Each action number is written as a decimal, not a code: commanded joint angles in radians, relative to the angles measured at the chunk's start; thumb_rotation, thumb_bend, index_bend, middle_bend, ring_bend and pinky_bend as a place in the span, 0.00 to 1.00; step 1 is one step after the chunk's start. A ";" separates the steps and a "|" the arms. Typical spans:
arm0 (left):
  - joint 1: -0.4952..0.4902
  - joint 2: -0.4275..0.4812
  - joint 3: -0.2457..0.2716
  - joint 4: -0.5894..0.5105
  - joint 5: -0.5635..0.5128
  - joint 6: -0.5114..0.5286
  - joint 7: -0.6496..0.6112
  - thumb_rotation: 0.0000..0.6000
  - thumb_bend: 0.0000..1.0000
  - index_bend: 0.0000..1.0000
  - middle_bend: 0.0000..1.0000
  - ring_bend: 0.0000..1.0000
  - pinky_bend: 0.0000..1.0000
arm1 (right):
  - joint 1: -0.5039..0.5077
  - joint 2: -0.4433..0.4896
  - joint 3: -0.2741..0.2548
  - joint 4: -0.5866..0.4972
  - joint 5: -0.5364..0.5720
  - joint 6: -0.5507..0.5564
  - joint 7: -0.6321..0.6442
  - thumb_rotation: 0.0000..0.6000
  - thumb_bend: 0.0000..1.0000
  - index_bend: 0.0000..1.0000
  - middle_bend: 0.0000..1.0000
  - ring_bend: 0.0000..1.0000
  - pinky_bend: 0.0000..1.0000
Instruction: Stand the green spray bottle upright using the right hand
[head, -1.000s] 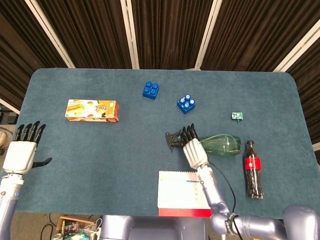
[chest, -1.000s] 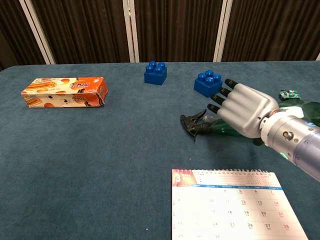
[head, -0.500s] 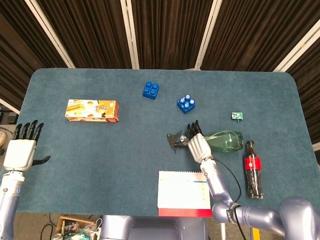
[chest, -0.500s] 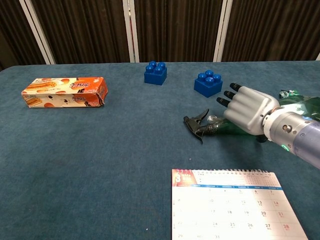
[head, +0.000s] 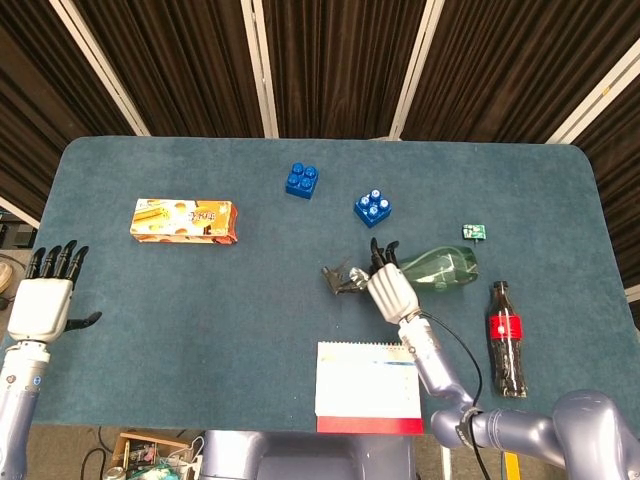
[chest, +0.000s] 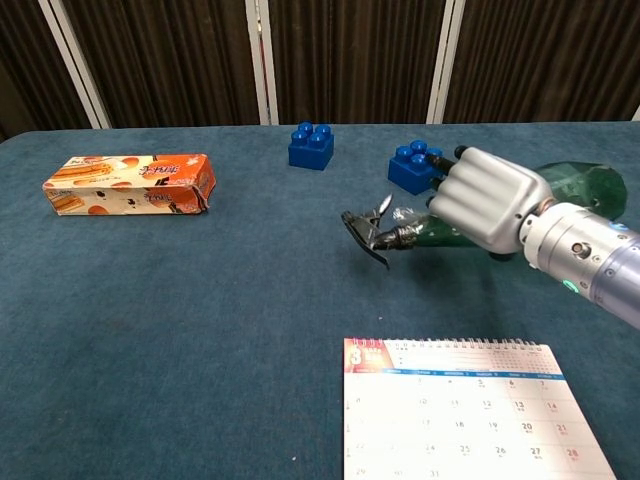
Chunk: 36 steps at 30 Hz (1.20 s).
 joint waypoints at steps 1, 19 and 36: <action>0.001 0.003 0.003 -0.003 0.004 0.002 -0.006 1.00 0.05 0.00 0.00 0.03 0.04 | -0.001 0.024 -0.022 -0.001 -0.094 0.051 0.071 1.00 0.38 0.98 0.25 0.00 0.25; -0.002 0.009 0.010 -0.001 0.003 -0.008 -0.023 1.00 0.05 0.00 0.00 0.03 0.04 | -0.025 0.120 0.015 -0.007 -0.453 0.260 0.994 1.00 0.38 1.00 0.31 0.00 0.26; -0.016 0.006 0.021 0.000 0.007 -0.029 -0.025 1.00 0.05 0.00 0.00 0.03 0.04 | -0.099 0.223 0.209 -0.024 -0.271 0.238 1.793 1.00 0.38 1.00 0.27 0.00 0.17</action>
